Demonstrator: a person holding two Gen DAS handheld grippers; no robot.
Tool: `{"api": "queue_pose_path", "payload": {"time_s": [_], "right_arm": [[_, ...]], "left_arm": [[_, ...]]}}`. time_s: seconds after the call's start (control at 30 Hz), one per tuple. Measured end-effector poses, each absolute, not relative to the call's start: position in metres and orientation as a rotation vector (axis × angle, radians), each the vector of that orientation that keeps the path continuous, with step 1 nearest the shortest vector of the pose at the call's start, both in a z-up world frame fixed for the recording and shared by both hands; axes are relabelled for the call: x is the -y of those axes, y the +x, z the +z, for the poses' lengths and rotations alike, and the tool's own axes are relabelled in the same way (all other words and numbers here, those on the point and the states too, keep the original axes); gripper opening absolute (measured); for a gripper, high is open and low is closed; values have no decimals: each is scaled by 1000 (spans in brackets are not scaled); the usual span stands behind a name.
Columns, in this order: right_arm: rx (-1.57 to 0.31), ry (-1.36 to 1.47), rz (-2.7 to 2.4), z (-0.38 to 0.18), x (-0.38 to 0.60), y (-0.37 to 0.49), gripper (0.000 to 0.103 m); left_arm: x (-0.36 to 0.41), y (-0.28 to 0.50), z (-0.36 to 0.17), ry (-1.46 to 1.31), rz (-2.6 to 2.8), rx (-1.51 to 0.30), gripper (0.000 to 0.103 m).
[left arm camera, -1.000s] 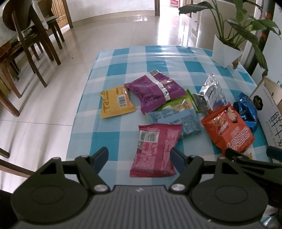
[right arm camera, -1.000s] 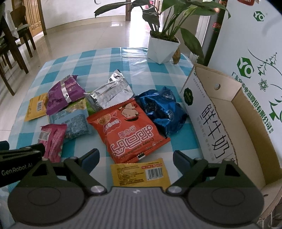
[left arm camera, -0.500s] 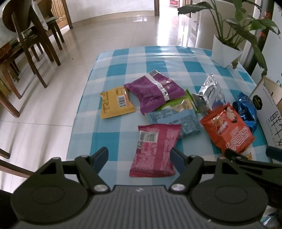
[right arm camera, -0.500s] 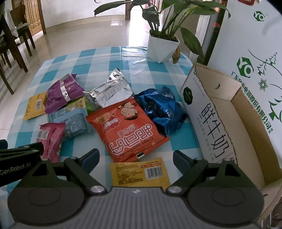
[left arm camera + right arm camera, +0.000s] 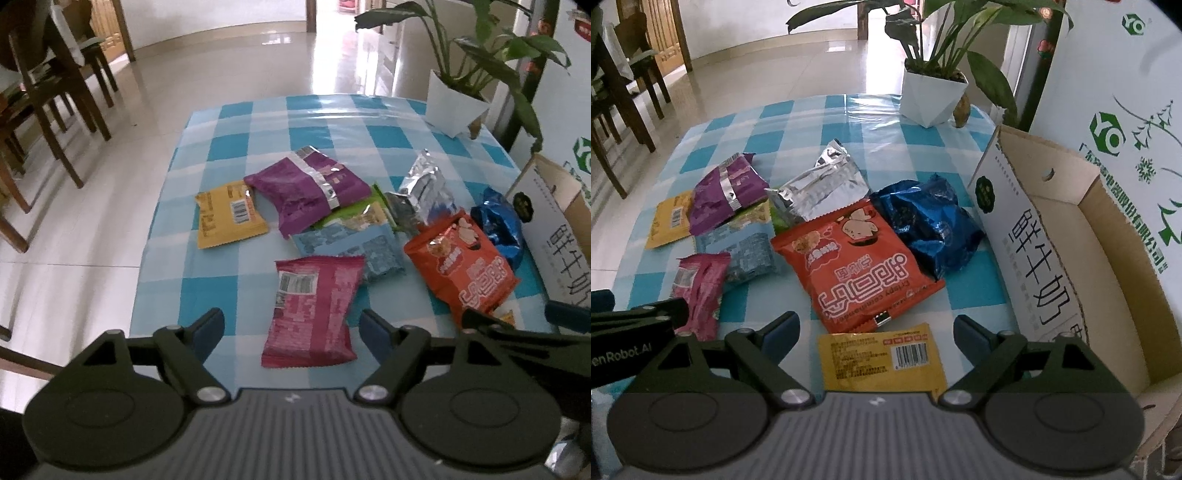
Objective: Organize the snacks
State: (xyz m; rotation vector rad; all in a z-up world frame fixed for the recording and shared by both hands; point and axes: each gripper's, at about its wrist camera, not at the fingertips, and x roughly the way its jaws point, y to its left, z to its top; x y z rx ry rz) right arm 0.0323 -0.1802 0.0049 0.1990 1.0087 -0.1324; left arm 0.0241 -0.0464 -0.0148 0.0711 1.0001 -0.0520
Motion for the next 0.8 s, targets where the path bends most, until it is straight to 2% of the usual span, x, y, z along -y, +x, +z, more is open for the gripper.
{"api": "queue_pose_path", "payload": {"time_s": [0.37, 0.8], "right_arm": [[-962, 246, -19, 18, 210, 8, 95], [-1088, 257, -73, -18, 200, 16, 97]], "left_arm": [[16, 41, -23, -32, -174, -1064, 83], [13, 58, -46, -80, -211, -1106, 83]]}}
